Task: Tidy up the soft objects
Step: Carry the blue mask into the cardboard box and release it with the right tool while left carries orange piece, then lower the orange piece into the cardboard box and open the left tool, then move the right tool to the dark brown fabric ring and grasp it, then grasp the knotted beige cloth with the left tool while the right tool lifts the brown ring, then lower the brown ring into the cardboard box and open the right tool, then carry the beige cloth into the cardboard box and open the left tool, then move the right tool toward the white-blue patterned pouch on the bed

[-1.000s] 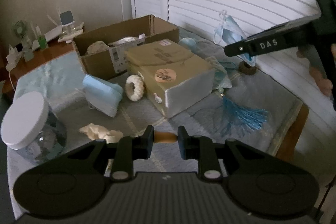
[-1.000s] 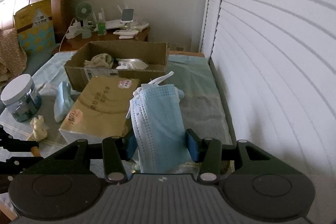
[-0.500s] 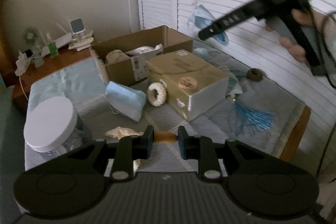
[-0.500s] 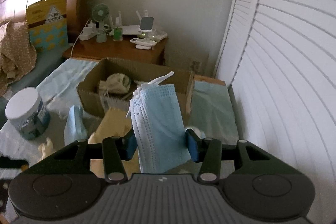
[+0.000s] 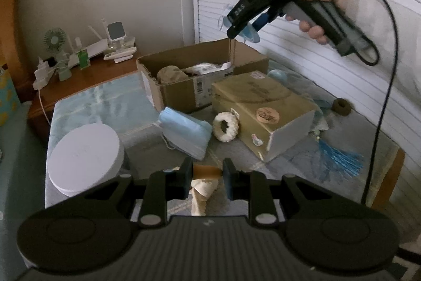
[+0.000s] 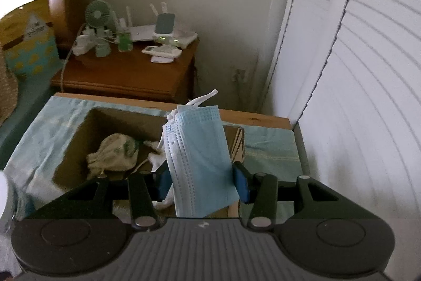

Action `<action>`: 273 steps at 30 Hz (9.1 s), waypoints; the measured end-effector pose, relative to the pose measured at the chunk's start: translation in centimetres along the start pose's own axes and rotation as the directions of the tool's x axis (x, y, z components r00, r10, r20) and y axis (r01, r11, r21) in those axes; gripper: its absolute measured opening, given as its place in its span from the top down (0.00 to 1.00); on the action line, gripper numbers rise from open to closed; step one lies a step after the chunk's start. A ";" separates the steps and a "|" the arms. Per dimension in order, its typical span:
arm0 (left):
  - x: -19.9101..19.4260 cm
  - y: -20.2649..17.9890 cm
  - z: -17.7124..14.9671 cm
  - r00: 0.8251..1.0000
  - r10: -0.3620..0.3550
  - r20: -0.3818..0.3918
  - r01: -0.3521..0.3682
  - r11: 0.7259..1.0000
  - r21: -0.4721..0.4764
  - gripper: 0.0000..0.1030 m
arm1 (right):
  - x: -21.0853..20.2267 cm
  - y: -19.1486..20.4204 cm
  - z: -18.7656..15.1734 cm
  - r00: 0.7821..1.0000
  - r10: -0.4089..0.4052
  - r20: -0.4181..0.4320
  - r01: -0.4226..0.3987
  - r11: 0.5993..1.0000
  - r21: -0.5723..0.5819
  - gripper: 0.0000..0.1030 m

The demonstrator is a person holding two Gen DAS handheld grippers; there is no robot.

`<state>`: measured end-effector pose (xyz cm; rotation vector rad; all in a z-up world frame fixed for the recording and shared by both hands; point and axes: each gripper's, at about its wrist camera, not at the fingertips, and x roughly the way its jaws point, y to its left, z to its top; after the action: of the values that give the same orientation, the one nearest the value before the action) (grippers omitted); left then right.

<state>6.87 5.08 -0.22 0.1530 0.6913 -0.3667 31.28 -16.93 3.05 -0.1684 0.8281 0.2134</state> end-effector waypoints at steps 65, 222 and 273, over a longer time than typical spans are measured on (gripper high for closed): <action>5.5 0.7 11.8 0.993 0.097 0.071 -0.094 0.994 -0.051 0.11 | -11.8 -1.9 -17.2 0.990 0.017 0.138 -0.030 0.995 0.096 0.00; 5.6 1.2 13.2 0.998 -0.059 -0.001 0.059 0.998 0.006 0.67 | -11.4 2.2 -14.4 0.981 0.095 0.170 -0.100 0.995 0.020 0.00; 6.3 -1.4 12.3 1.000 -0.007 0.006 0.007 1.000 -0.003 0.04 | -12.9 -1.3 -17.2 0.984 0.020 0.175 -0.040 0.993 0.110 0.00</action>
<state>18.09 -1.17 5.12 0.1462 0.6868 -0.3728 10.90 -23.69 1.29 -0.0300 0.6673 0.2060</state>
